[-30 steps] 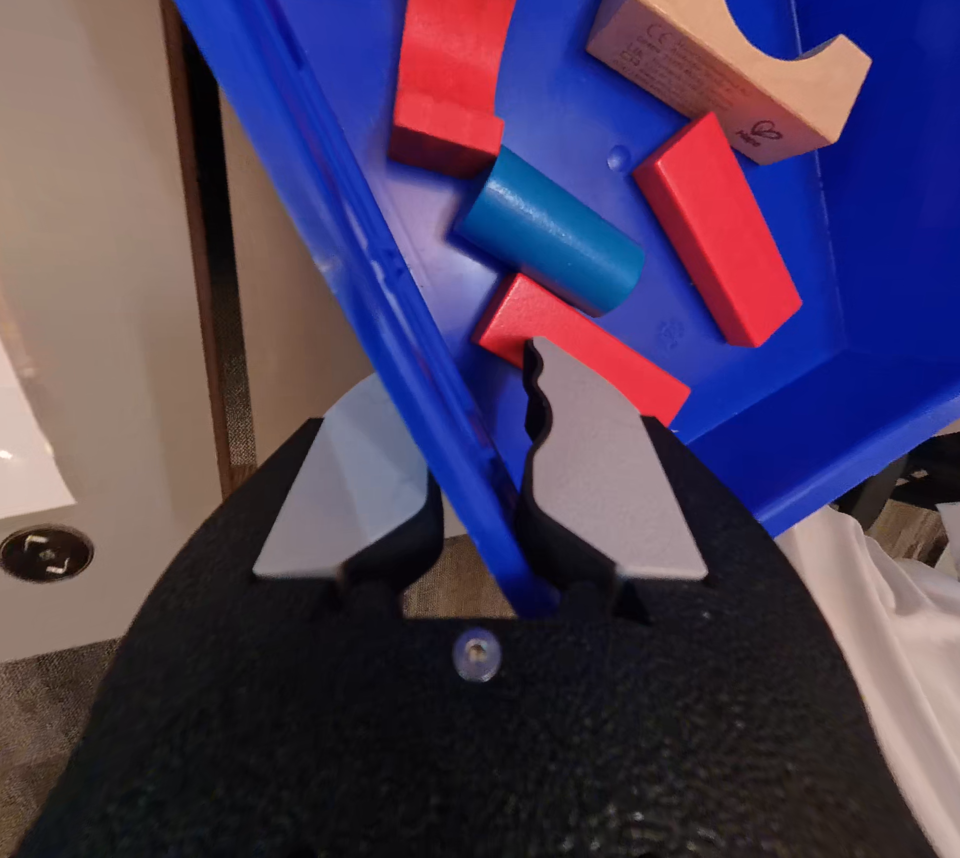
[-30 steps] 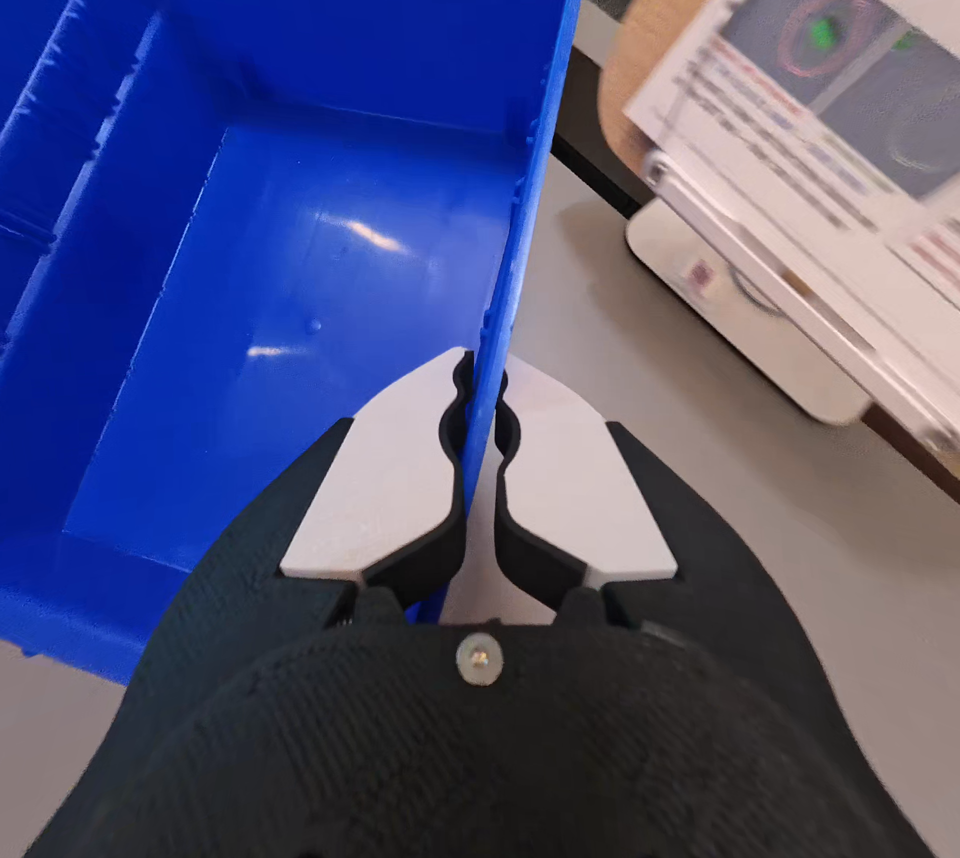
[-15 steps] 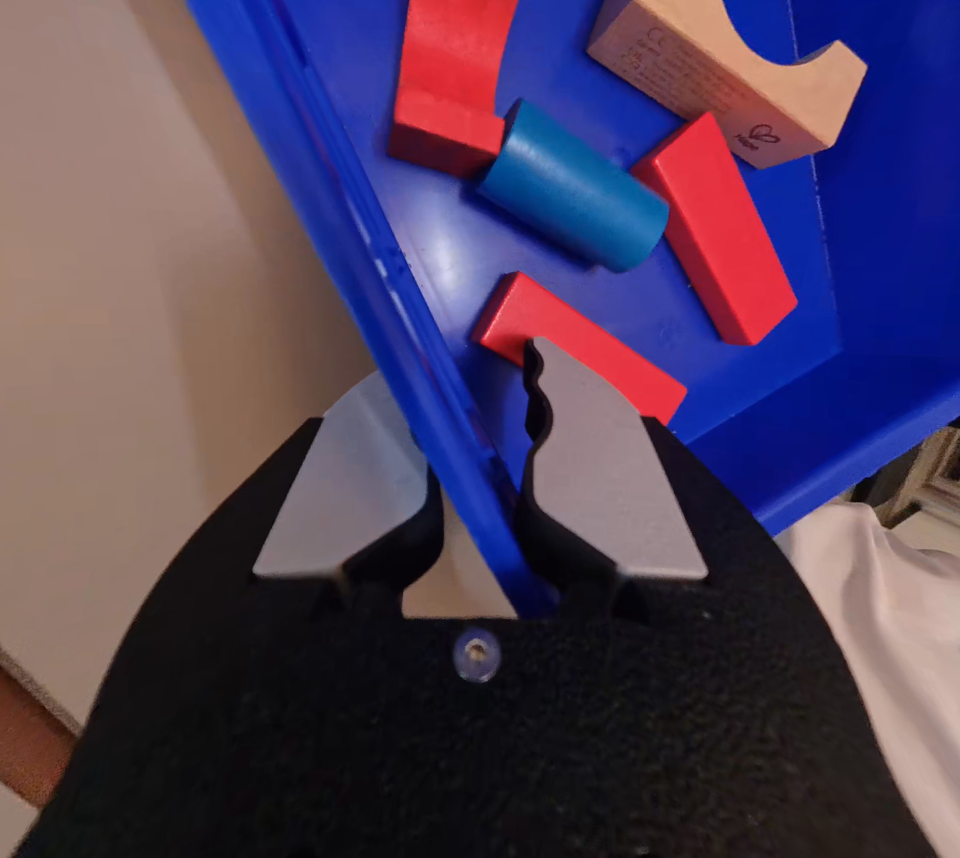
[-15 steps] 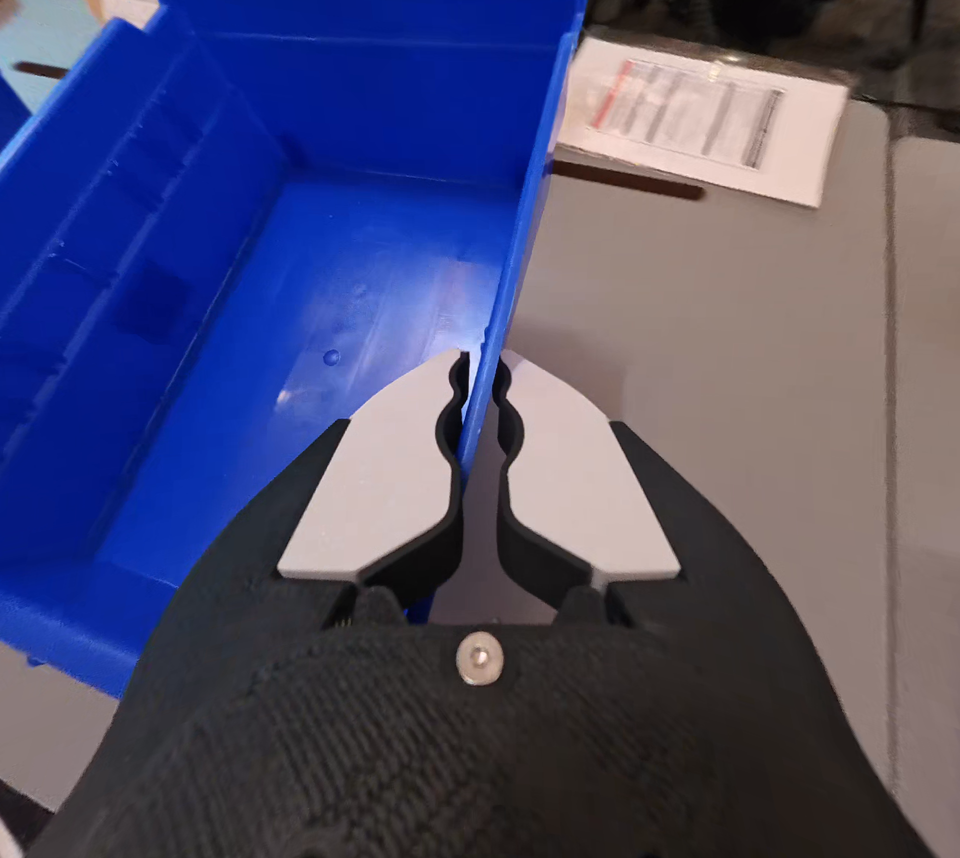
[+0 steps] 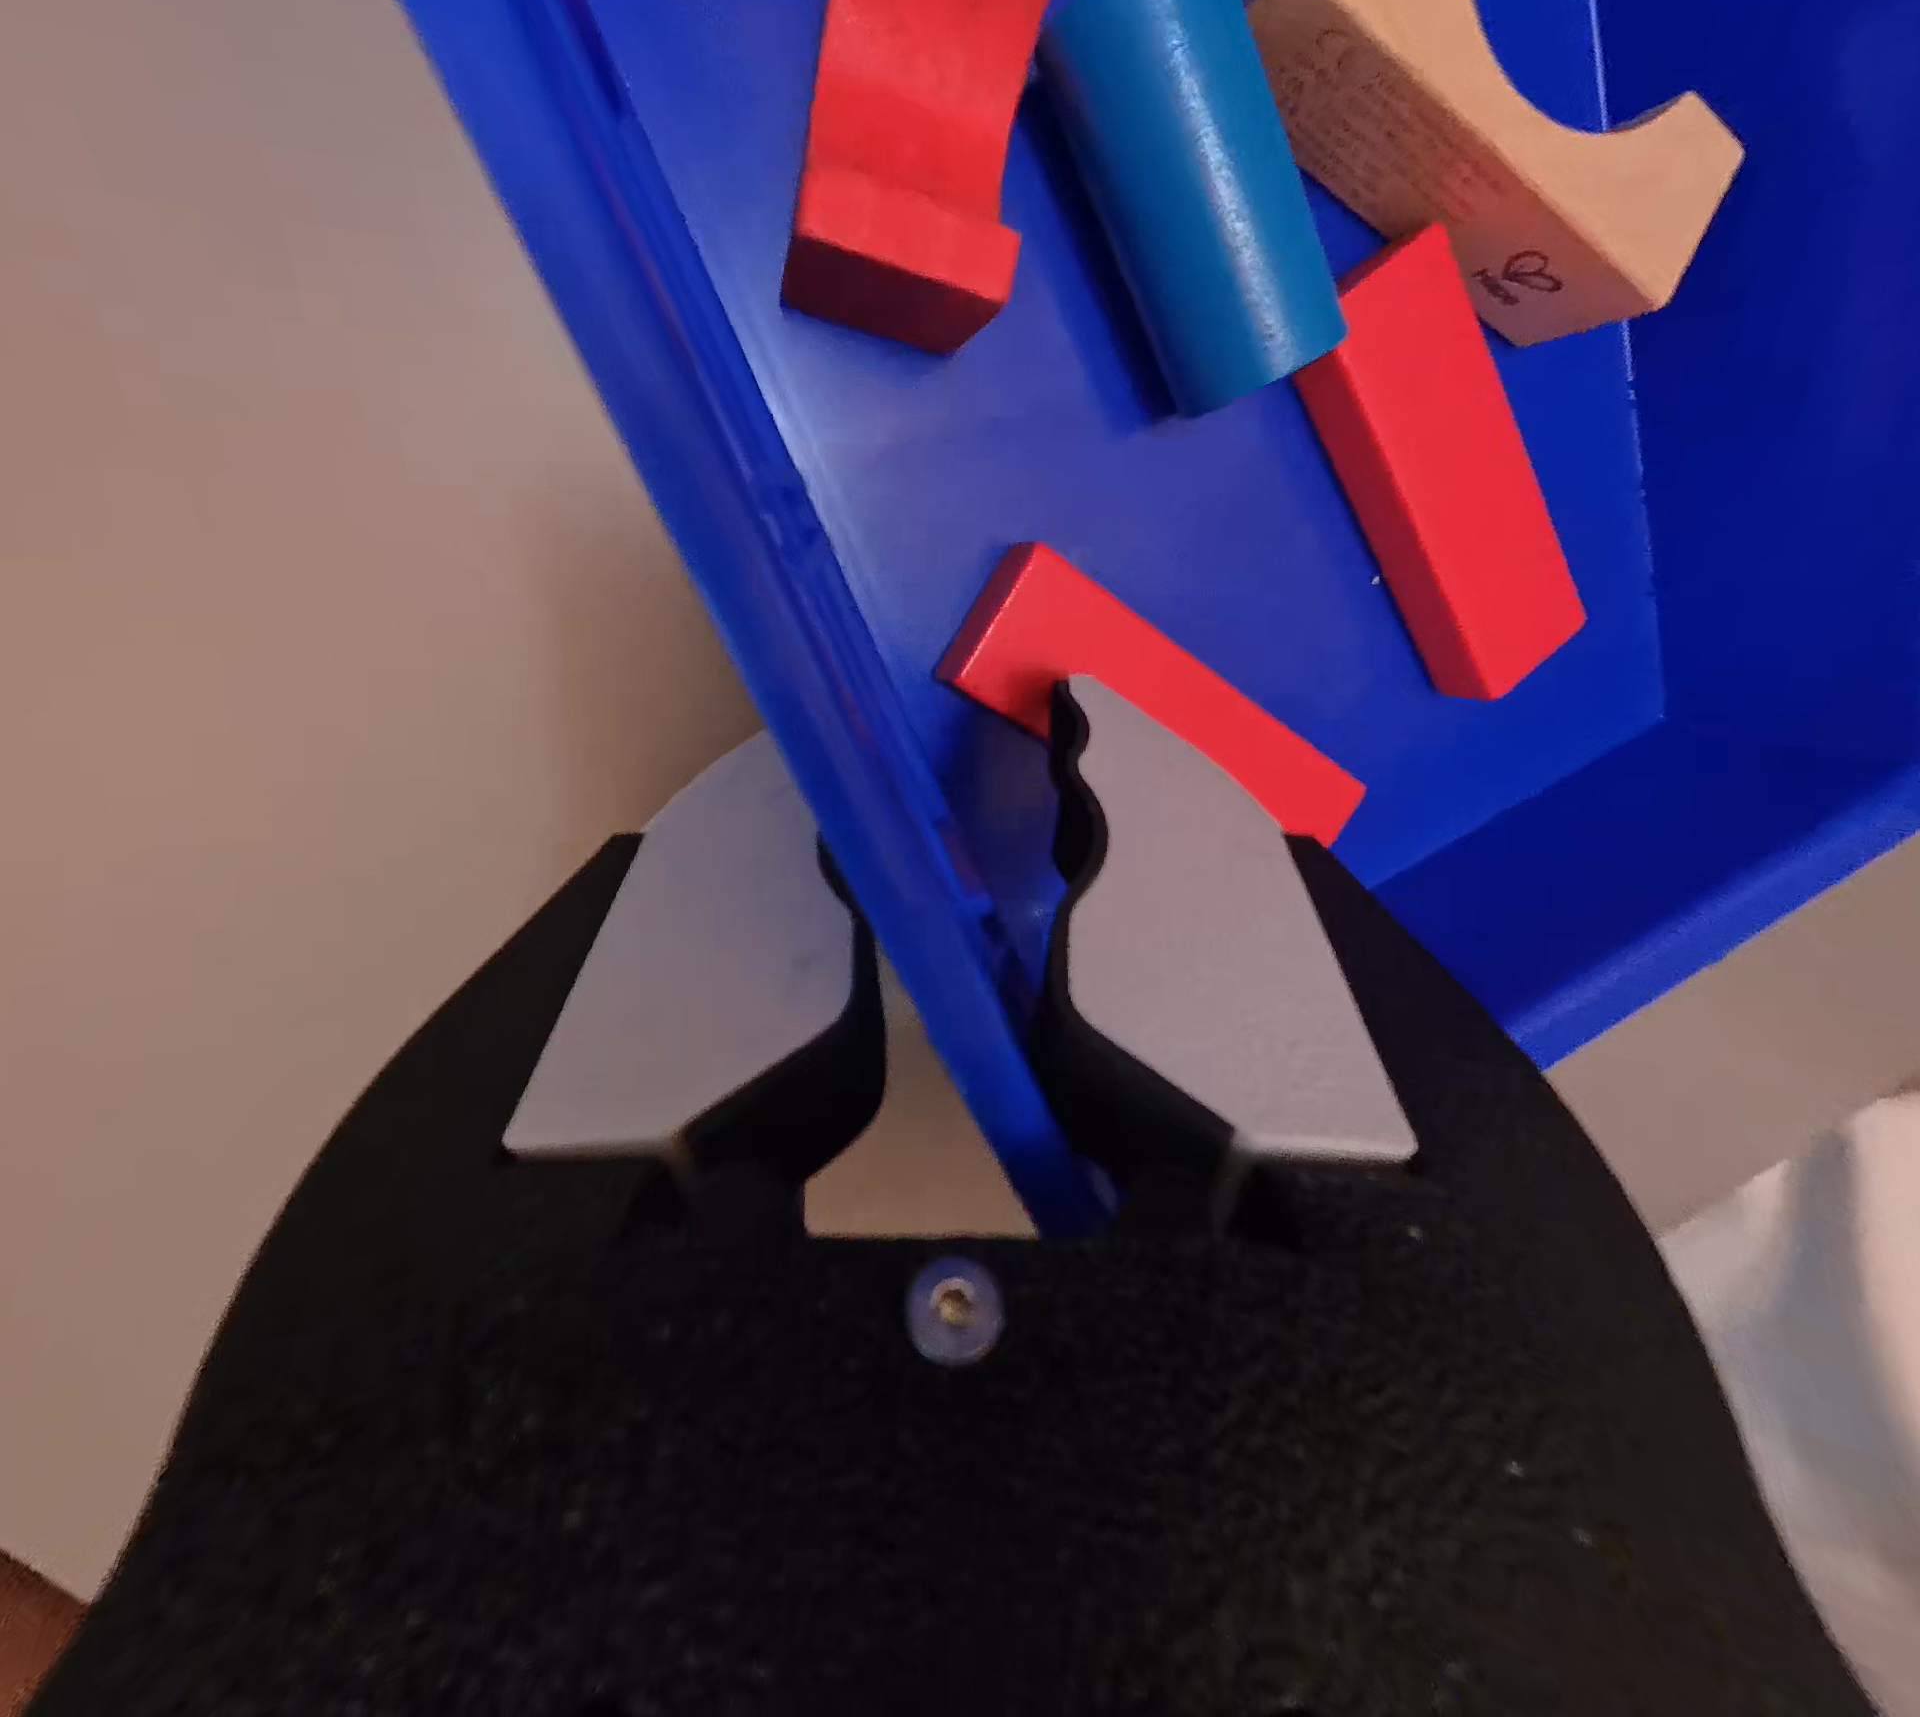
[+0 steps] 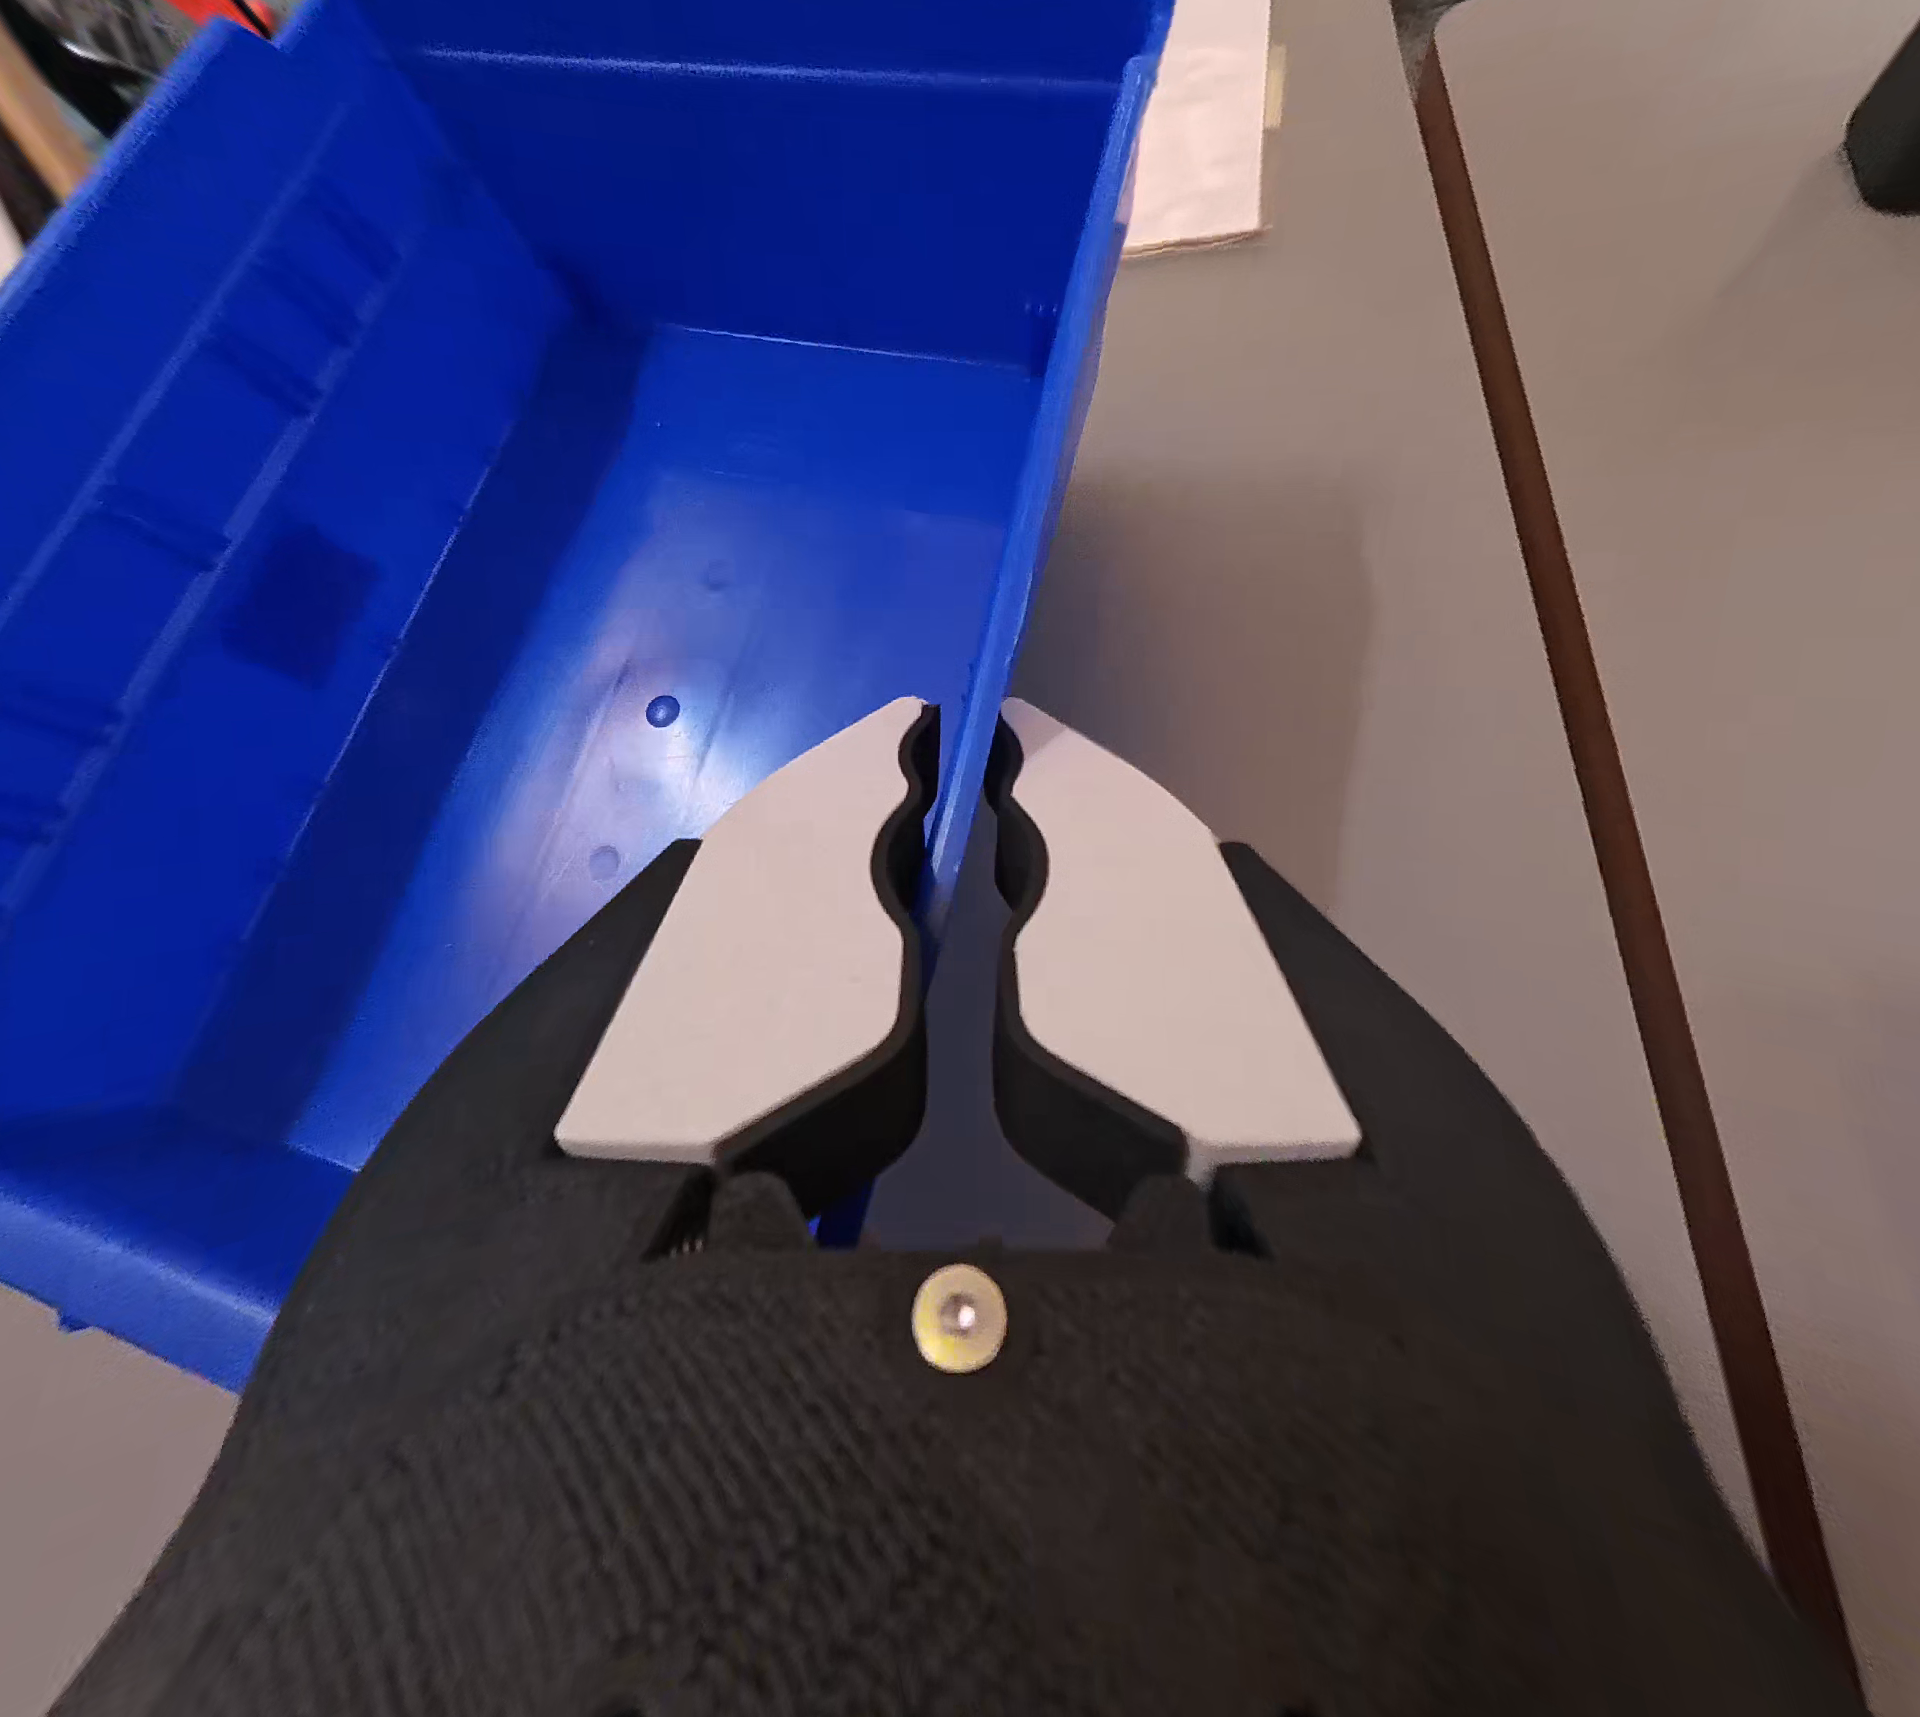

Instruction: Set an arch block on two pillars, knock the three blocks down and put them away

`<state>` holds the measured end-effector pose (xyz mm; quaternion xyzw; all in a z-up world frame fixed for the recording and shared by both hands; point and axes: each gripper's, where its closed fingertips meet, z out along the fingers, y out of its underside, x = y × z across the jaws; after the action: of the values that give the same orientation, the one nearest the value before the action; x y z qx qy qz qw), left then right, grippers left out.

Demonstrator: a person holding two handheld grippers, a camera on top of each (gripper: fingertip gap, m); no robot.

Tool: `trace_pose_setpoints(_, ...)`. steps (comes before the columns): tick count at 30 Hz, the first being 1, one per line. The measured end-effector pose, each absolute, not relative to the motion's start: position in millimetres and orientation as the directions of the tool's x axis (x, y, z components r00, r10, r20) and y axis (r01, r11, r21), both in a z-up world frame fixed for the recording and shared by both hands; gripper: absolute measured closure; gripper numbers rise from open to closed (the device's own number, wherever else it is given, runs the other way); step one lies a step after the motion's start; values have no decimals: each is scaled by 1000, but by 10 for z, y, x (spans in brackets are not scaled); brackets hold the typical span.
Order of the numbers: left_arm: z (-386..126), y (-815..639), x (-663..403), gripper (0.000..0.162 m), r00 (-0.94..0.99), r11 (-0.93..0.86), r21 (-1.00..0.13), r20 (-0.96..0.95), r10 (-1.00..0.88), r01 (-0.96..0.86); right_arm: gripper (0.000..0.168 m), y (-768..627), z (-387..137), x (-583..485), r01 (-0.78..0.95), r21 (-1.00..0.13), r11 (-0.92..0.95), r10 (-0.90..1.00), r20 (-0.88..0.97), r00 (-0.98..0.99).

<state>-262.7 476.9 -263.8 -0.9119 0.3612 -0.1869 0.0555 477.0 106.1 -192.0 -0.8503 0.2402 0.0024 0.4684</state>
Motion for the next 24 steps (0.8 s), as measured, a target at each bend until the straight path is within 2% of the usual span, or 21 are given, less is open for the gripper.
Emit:
trace_pose_setpoints(1,-2654,4807,-2610,130,667,-734,-244,307,-678,-634,160,1111,-1976,4810,-405,-791,-458,-411,-216,886)
trace_pose_setpoints(6,-2746,4983,-2614,128,657,-720,-283,295,-694,-633,160,1264,-2218,4936,-295,-755,-586,-379,-67,923)
trace_pose_setpoints(9,-2766,5030,-2567,126,674,-759,-300,348,-651,-578,160,1310,-2251,4979,-300,-760,-577,-332,-117,936)
trace_pose_setpoints(12,-2766,5047,-2540,125,680,-767,-304,354,-642,-565,160,1295,-2253,5040,-219,-757,-616,-274,-54,960)
trace_pose_setpoints(14,-2767,5032,-2526,124,676,-760,-305,347,-650,-574,157,1250,-2286,5022,-182,-712,-678,-248,-12,969)
trace_pose_setpoints(16,-2759,5028,-2508,118,681,-768,-313,356,-640,-558,130,1172,-2250,5078,-94,-671,-735,-243,131,961)
trace_pose_setpoints(20,-2746,5097,-2623,92,736,-776,-309,260,-624,-549,104,1099,-1763,5062,126,-679,-723,-252,429,867)
trace_pose_setpoints(21,-2698,5150,-2666,87,749,-764,-327,201,-632,-556,104,1085,-1621,4989,180,-678,-713,-245,481,842)
trace_pose_setpoints(24,-2394,5379,-2725,90,763,-685,-442,4,-647,-579,97,1115,-1255,4626,251,-738,-627,-247,494,834)
